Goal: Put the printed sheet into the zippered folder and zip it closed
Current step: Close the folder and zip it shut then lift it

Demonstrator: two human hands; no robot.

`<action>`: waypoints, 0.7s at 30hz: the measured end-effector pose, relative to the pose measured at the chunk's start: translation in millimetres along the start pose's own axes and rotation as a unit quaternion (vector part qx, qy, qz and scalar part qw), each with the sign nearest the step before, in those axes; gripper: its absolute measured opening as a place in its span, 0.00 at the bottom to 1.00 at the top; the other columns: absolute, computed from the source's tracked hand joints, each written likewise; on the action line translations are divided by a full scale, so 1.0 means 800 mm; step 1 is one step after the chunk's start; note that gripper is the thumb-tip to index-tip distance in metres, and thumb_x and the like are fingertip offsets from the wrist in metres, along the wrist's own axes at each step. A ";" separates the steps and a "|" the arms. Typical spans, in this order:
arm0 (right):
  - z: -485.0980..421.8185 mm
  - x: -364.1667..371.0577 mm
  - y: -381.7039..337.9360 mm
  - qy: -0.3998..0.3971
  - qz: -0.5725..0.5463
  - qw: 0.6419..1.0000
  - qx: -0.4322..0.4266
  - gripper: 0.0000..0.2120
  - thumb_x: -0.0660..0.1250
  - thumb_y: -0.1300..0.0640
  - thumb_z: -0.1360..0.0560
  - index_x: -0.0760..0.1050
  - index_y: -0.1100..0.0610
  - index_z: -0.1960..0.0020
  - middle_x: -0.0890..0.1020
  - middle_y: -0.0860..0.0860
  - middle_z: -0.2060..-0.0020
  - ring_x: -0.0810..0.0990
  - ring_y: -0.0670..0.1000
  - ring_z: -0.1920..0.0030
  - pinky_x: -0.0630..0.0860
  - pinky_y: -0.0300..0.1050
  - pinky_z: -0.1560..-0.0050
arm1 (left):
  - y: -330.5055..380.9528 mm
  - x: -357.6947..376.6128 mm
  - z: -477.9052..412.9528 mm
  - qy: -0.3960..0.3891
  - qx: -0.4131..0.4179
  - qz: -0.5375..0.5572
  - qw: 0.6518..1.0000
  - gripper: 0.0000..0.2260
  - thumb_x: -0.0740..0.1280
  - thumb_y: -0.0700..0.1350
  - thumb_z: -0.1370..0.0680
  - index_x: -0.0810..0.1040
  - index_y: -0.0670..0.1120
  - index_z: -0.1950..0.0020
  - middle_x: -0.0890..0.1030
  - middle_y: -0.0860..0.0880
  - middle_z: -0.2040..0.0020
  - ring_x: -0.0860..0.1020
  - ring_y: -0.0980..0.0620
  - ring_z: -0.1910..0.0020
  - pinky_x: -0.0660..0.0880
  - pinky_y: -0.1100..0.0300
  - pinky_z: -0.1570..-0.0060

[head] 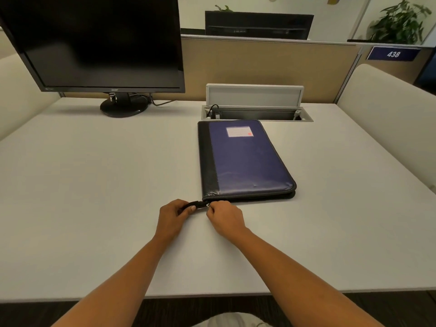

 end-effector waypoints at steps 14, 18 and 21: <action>-0.006 -0.027 0.048 0.019 0.016 0.998 0.062 0.18 0.55 0.57 0.23 0.62 0.55 0.72 0.66 0.49 0.76 0.69 0.53 0.68 0.63 0.43 0.65 | -0.007 -0.018 -0.015 0.032 -0.022 -0.014 0.999 0.06 0.68 0.39 0.26 0.82 0.38 0.54 0.80 0.45 0.59 0.76 0.48 0.58 0.70 0.62 0.58; -0.008 -0.033 0.064 0.022 0.021 0.997 0.066 0.13 0.55 0.57 0.23 0.68 0.57 0.65 0.68 0.49 0.75 0.66 0.48 0.73 0.62 0.38 0.71 | -0.011 -0.025 -0.019 0.032 -0.023 -0.015 0.999 0.05 0.68 0.39 0.26 0.82 0.39 0.53 0.81 0.46 0.59 0.76 0.50 0.59 0.69 0.71 0.61; -0.010 -0.032 0.069 0.019 0.028 0.998 0.062 0.12 0.55 0.56 0.22 0.69 0.57 0.63 0.68 0.49 0.74 0.64 0.45 0.74 0.61 0.37 0.71 | -0.012 -0.026 -0.023 0.027 -0.026 -0.011 0.999 0.05 0.69 0.39 0.26 0.82 0.39 0.55 0.80 0.46 0.60 0.76 0.52 0.61 0.69 0.77 0.64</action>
Point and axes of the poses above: each hand's wrist, its own z-axis away from the middle knuckle, its own x-axis out of the palm, y = z × x, the point moved 6 cm from there along -z, towards the middle knuckle
